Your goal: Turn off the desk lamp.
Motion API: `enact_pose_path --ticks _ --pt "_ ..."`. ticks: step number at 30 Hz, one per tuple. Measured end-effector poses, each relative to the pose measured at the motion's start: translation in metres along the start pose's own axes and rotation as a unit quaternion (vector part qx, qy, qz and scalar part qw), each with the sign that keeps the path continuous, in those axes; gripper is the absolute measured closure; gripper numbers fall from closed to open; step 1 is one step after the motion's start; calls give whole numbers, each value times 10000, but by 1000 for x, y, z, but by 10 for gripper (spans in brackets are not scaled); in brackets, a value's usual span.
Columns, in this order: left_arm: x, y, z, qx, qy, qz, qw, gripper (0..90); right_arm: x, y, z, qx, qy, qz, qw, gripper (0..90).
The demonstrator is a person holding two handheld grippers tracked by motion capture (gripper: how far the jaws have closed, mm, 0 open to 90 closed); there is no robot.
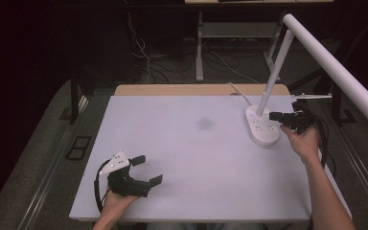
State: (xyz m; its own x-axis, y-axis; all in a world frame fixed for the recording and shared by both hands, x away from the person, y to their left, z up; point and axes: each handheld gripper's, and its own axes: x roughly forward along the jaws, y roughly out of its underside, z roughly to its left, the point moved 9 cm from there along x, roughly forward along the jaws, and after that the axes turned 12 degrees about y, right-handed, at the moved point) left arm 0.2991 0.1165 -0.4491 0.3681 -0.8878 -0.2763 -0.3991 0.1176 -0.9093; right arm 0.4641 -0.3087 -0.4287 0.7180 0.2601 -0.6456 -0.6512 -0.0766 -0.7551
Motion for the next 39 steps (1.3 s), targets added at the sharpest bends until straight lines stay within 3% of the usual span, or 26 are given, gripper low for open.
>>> enact_pose_path --ticks 5,9,13,16,18,19,24,30,39 --pt "0 0 1 5 -12 -12 10000 0 -16 5 9 -19 -53 -58 10000 715" --pt "-1 0 1 2 -17 -13 10000 0 -27 9 16 29 -192 -170 9997 587" --pt "-1 -1 1 0 -26 -25 10000 0 -37 13 27 185 -448 -217 9986 374" --pt "-3 -2 1 4 -36 -51 10000 0 -45 19 40 35 -761 -249 9968 113" --pt "-3 -2 1 3 -36 -61 10000 0 -49 23 47 -55 -769 -324 9965 75" --pt "-3 -1 1 11 -39 -49 10000 0 -52 25 50 -74 -777 -328 9964 0" --pt "-2 -1 1 9 -42 -51 10000 0 -60 39 65 -218 -914 -357 9949 7" --pt "-2 -1 1 14 -36 -30 10000 0 -67 53 78 -202 -1118 -394 9927 7" --pt "-3 -1 1 14 -40 -24 10000 0 -72 75 90 -329 -1137 -428 9920 7"
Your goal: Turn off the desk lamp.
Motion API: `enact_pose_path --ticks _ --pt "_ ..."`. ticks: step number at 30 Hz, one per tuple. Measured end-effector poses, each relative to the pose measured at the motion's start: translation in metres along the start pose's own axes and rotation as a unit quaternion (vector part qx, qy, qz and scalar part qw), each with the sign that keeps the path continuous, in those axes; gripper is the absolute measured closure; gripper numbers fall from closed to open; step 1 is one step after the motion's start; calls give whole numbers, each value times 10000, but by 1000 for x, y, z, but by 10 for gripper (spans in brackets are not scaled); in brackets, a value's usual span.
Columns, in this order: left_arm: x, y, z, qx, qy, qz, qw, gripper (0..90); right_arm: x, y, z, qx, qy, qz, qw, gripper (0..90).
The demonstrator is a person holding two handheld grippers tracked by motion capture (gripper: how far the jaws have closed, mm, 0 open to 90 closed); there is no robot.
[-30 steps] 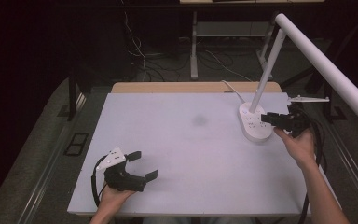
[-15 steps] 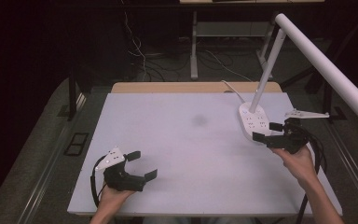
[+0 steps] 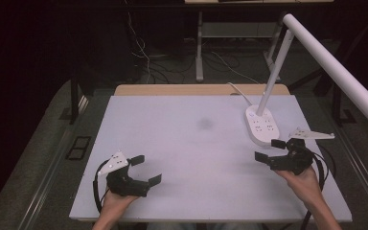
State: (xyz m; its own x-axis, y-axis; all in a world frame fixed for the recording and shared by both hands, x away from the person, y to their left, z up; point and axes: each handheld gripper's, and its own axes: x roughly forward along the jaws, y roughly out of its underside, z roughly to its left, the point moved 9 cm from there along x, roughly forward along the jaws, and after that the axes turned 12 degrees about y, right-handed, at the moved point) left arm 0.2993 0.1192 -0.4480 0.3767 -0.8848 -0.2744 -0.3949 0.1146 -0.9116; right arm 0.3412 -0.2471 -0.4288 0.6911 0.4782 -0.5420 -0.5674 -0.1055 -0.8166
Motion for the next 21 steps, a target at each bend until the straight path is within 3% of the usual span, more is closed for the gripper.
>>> enact_pose_path --ticks 12,21 --pt "1 1 0 -8 -1 44 10000 0 -1 32 18 -55 -132 91 9999 8" --pt "2 2 0 2 12 73 10000 0 0 47 21 -102 -121 85 9998 8"
